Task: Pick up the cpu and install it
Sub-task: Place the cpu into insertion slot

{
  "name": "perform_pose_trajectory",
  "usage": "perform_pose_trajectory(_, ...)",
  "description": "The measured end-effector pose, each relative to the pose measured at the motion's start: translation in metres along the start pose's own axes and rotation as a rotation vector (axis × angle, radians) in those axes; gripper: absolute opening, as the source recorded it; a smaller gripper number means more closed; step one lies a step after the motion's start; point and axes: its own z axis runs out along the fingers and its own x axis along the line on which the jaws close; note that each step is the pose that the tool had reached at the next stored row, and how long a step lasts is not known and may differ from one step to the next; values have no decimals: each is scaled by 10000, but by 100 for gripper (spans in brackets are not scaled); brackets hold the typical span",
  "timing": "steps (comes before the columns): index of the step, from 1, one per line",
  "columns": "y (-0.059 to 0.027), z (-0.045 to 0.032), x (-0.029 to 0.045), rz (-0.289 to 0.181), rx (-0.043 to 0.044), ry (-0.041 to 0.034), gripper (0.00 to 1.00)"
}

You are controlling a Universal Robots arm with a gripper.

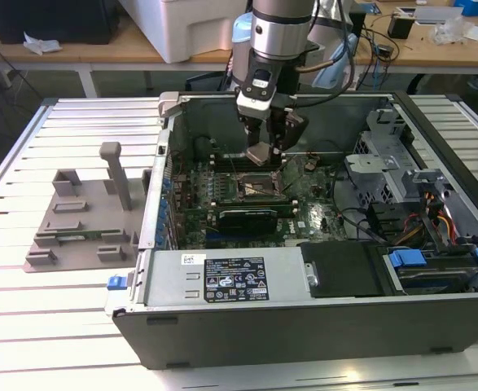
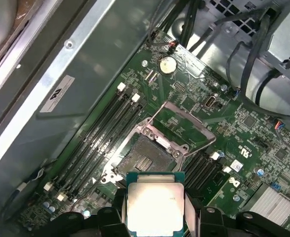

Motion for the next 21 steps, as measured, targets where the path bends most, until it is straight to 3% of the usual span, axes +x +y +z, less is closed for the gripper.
perform_pose_trajectory(8, 0, 0, 0, 575, 20, 3, 55)
perform_pose_trajectory(21, 0, 2, 1, 2074, 28, 72, 55)
